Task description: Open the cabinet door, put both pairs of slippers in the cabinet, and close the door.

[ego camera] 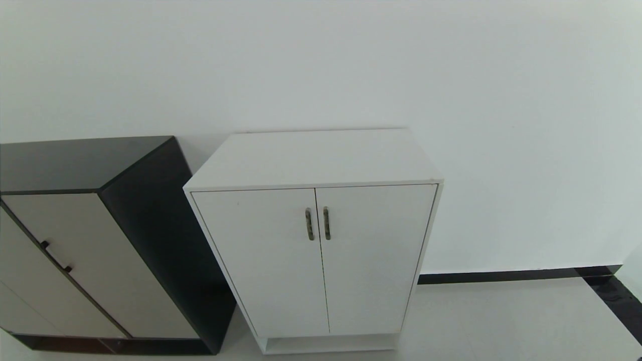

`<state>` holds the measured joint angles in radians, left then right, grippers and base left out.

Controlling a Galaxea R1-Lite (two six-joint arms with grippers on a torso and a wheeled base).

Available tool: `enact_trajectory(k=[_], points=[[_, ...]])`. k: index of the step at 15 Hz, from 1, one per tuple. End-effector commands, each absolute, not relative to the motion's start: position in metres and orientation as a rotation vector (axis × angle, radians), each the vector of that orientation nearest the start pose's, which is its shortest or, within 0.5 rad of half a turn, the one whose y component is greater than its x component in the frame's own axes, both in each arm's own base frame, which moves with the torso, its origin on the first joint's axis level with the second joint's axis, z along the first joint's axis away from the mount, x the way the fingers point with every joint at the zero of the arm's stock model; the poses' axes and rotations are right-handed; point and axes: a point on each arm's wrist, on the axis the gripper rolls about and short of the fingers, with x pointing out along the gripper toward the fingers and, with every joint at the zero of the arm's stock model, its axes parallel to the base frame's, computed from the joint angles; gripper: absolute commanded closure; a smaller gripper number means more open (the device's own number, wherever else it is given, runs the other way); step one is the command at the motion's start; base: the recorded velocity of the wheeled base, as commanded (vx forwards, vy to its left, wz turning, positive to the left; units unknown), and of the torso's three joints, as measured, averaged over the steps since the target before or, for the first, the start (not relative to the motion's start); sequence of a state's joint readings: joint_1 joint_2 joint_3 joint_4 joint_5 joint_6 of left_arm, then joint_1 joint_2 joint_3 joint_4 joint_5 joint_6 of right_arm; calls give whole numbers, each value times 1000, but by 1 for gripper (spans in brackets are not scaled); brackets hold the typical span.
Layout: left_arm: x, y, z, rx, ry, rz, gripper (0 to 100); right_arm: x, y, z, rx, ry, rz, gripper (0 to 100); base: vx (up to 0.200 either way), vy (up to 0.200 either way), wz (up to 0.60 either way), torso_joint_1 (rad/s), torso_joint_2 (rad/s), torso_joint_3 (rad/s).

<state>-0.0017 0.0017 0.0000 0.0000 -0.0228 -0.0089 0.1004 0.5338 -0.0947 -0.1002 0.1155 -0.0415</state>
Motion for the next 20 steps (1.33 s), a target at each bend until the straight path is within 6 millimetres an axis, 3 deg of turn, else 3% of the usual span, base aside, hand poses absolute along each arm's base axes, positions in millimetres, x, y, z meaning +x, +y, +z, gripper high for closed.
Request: enact_trajectory(k=[1, 10, 18, 20], points=[[-23, 0, 76, -9, 2, -25, 100, 6, 3, 105, -20, 245, 216, 100, 0, 0, 0, 0, 0, 0], [-23, 0, 76, -9, 3, -25, 100, 1, 3, 84, -19, 271, 225, 100, 0, 0, 0, 0, 0, 0], [-23, 0, 76, -9, 3, -25, 100, 1, 2, 83, -36, 281, 206, 100, 0, 0, 0, 0, 0, 0], [-23, 0, 76, -9, 3, -25, 100, 2, 3, 83, -40, 302, 277, 100, 0, 0, 0, 0, 0, 0]])
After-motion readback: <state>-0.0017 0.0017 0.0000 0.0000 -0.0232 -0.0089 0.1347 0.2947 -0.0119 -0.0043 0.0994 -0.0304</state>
